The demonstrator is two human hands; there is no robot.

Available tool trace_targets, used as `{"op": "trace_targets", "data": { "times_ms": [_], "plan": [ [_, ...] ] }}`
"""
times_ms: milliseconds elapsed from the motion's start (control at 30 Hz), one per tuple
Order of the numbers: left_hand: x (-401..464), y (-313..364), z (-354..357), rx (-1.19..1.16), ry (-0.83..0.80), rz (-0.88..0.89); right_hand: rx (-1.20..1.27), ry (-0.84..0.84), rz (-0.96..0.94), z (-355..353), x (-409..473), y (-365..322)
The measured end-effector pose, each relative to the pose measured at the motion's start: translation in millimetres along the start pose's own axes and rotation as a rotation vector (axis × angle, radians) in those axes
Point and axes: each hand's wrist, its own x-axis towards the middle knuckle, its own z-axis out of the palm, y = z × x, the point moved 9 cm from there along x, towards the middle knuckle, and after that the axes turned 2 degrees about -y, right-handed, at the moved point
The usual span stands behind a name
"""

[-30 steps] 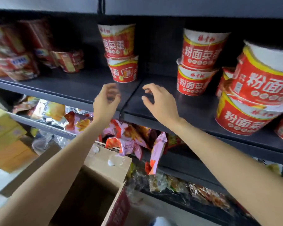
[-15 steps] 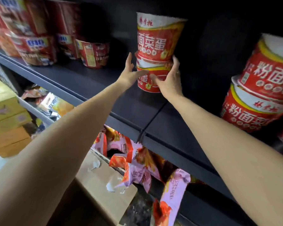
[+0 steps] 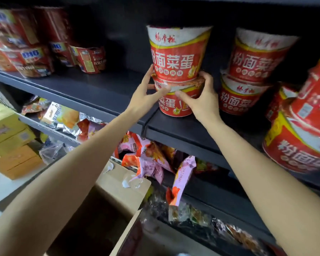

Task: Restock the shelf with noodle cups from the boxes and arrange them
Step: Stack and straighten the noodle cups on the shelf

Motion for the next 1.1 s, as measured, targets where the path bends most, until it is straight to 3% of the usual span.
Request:
{"op": "trace_targets", "data": {
  "times_ms": [333,467,633,833,1000,1100],
  "plan": [
    [-57.0,37.8,67.8,0.014,-0.046,0.058,0.047,0.062,0.104,-81.0,-72.5,15.7],
    [-51.1,40.5,89.9,0.0,-0.111,-0.027,-0.002,0.213,0.182,-102.1,-95.1,25.2],
    [-50.2,39.9,93.7,-0.035,-0.159,-0.098,0.045,0.245,0.187,-92.0,-105.3,21.9],
    [-63.8,52.9,99.9,-0.023,-0.125,0.019,0.021,0.311,0.178,-99.9,-114.8,25.5],
    [-58.2,57.6,104.9,-0.118,-0.091,-0.067,-0.016,0.303,0.182,-111.2,-111.6,33.4],
    [-45.4,73.3,96.5,-0.141,-0.094,0.008,-0.06,0.303,0.139,-116.1,-114.4,32.6]
  ]
}}
